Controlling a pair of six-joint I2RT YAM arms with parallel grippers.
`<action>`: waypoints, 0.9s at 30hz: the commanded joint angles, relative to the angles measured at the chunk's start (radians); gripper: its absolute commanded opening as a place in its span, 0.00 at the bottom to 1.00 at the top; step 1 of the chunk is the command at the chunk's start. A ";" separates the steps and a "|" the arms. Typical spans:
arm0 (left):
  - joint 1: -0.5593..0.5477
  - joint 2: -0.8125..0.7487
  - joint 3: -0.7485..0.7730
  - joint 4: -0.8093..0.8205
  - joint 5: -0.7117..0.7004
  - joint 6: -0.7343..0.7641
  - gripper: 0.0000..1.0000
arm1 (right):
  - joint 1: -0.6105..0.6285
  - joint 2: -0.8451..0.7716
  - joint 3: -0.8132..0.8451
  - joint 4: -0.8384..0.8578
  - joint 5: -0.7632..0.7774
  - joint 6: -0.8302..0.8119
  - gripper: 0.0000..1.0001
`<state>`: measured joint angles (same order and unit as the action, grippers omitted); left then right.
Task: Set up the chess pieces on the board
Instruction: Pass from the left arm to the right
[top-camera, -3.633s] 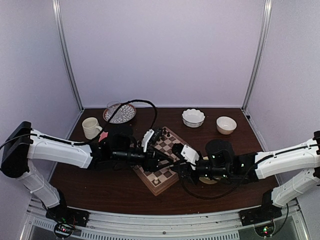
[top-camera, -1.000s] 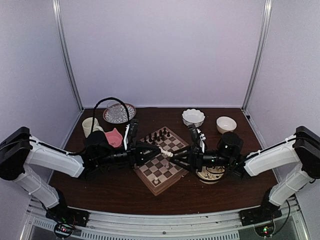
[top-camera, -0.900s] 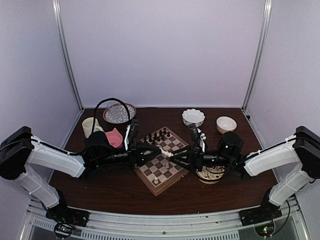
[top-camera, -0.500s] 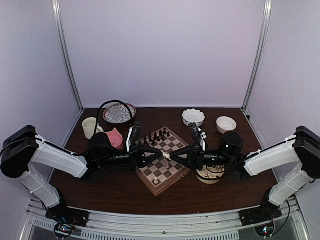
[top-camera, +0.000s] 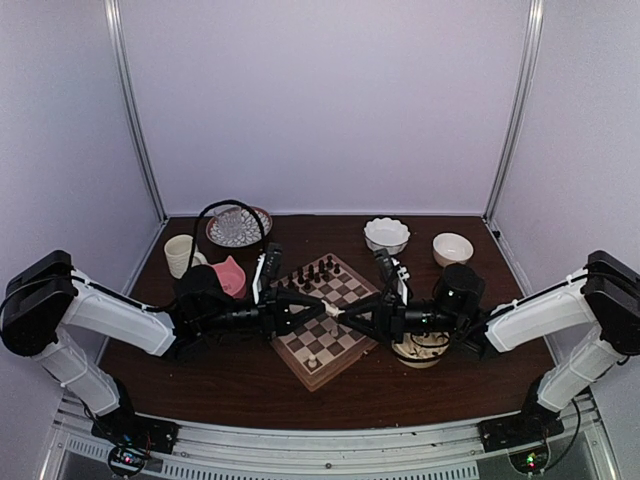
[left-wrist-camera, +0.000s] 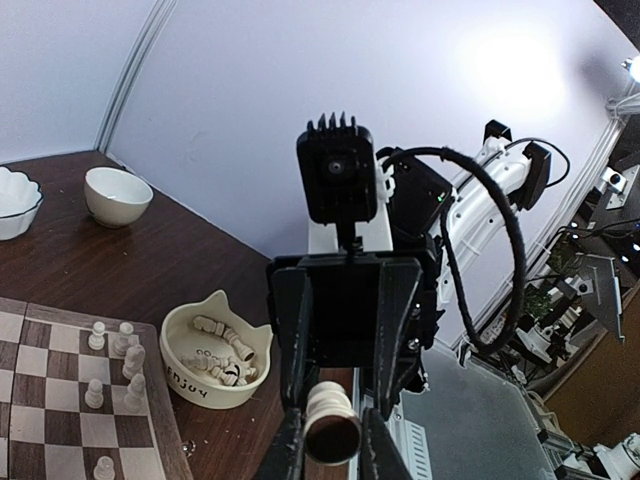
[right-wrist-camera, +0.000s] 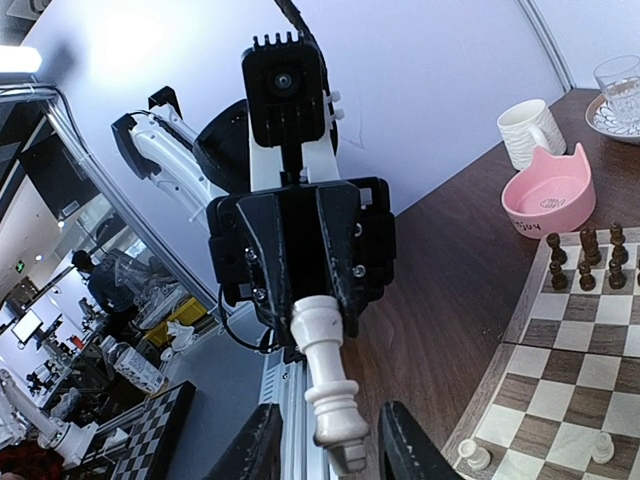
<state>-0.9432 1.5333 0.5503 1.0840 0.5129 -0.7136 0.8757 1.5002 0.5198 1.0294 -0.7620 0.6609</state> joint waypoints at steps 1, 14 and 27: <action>0.002 0.000 0.013 0.056 0.000 0.009 0.07 | 0.009 0.019 0.030 0.032 -0.029 0.007 0.34; 0.002 -0.007 0.004 0.056 -0.003 0.022 0.19 | 0.009 -0.048 0.019 -0.042 0.001 -0.043 0.07; 0.003 -0.271 -0.022 -0.448 -0.395 0.225 0.65 | 0.003 -0.191 0.380 -1.230 0.291 -0.434 0.00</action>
<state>-0.9440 1.3697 0.5129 0.8856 0.3279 -0.5983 0.8795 1.2945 0.7509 0.3210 -0.5900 0.3916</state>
